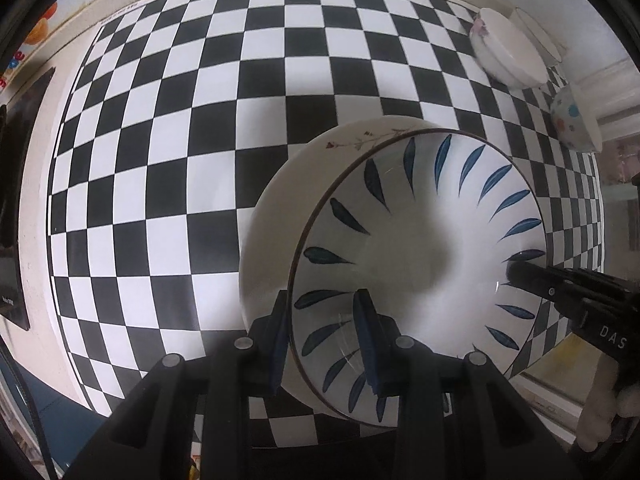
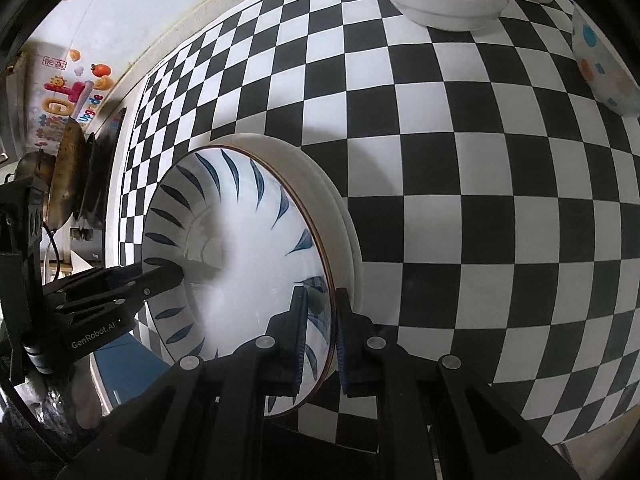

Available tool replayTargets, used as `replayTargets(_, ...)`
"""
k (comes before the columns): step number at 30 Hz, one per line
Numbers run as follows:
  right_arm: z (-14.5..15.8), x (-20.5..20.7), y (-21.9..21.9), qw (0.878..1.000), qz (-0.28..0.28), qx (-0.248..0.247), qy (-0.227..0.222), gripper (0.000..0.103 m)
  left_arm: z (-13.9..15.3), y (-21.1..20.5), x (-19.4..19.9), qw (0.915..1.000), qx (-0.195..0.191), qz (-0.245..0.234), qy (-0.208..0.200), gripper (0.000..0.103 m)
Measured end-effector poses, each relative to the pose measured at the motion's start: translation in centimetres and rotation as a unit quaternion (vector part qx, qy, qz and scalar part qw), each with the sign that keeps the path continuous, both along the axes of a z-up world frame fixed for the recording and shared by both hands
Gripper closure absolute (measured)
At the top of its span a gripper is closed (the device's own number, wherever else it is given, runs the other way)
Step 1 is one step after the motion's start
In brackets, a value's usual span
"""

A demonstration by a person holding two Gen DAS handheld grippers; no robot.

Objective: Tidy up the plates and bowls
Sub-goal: 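Carry the striped plate with both grippers and lower it onto the stacked plates, then open both grippers and raise them from the plate stack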

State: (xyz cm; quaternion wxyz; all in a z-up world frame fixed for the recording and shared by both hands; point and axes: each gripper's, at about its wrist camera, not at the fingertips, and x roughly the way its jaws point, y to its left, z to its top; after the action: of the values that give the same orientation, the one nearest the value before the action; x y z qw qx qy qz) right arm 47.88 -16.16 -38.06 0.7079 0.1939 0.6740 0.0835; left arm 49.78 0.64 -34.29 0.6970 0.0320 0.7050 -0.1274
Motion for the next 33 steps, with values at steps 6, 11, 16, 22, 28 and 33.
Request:
replayTargets(6, -0.8, 0.4, 0.7, 1.0, 0.012, -0.003, 0.009, 0.088, -0.8, 0.2, 0.2, 0.9997, 0.007, 0.016, 0.017, 0.074)
replayTargets(11, -1.2, 0.6, 1.6, 1.0, 0.014, -0.003, 0.014, 0.089, -1.0, 0.1, 0.7, 0.9995, 0.006, 0.022, 0.021, 0.075)
replayTargets(16, -1.3, 0.8, 1.6, 1.0, 0.014, -0.005, 0.018, 0.088, -1.0, 0.1, 0.6, 0.9994, 0.005, 0.026, 0.023, 0.074)
replayTargets(22, -1.2, 1.1, 1.7, 0.999, -0.002, -0.013, 0.031, 0.087, -1.2, 0.3, 0.8, 0.9988, 0.011, 0.034, 0.035, 0.074)
replayTargets(28, -0.1, 1.3, 2.7, 0.998, 0.001, -0.059, 0.033, 0.087, -1.3, -0.5, 0.9, 0.9985, 0.036, 0.026, 0.033, 0.074)
replayTargets(33, 0.7, 1.3, 3.4, 0.997, 0.004, -0.078, 0.026, 0.087, -0.8, -0.8, 0.9, 0.9982, 0.045, 0.027, 0.03, 0.074)
